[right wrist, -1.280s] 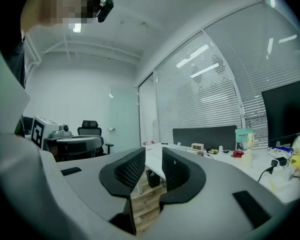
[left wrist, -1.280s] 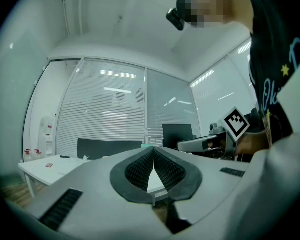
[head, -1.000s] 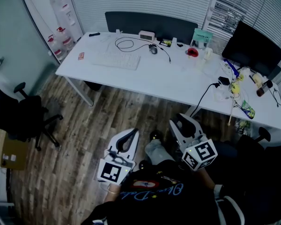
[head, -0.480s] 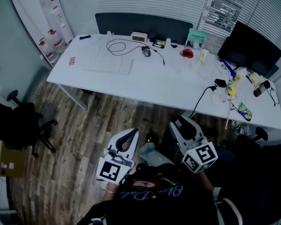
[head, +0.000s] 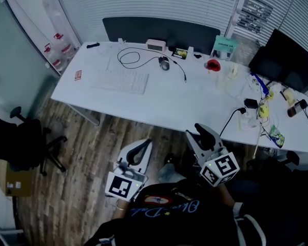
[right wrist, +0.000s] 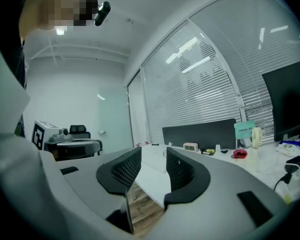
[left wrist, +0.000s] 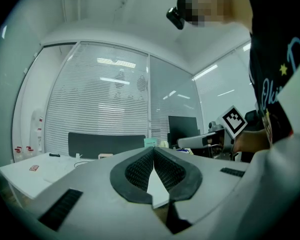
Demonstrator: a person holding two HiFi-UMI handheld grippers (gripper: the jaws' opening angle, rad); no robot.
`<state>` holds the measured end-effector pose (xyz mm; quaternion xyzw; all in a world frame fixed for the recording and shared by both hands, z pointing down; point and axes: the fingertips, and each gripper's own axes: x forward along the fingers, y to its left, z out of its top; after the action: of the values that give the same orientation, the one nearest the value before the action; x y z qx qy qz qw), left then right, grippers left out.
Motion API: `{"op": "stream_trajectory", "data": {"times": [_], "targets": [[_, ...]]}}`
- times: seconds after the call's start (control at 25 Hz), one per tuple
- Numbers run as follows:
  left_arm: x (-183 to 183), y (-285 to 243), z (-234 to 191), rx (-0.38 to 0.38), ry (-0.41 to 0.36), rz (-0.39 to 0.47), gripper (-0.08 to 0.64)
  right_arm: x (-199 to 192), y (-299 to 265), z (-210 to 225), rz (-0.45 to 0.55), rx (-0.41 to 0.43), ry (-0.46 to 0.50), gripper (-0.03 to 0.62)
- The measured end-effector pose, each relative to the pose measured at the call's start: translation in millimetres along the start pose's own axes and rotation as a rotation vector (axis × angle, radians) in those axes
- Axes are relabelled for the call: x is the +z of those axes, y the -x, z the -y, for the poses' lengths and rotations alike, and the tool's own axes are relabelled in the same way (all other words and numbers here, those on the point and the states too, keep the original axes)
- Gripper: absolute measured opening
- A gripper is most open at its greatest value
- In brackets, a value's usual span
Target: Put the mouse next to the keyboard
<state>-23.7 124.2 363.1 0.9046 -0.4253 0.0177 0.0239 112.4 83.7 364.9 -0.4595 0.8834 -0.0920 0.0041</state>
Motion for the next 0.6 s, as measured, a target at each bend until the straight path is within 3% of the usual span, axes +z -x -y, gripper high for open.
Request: {"op": "stream_trajectory", "data": {"times": [0.28, 0.6], "targets": [[2, -56, -40, 0.010, -0.027, -0.022, 0.003, 8, -54, 48, 0.020, -0.001, -0.010, 0.149], [4, -106, -55, -0.008, -0.042, -0.034, 0.003, 9, -81, 89, 0.014, -0.011, -0.019, 0.159]]}}
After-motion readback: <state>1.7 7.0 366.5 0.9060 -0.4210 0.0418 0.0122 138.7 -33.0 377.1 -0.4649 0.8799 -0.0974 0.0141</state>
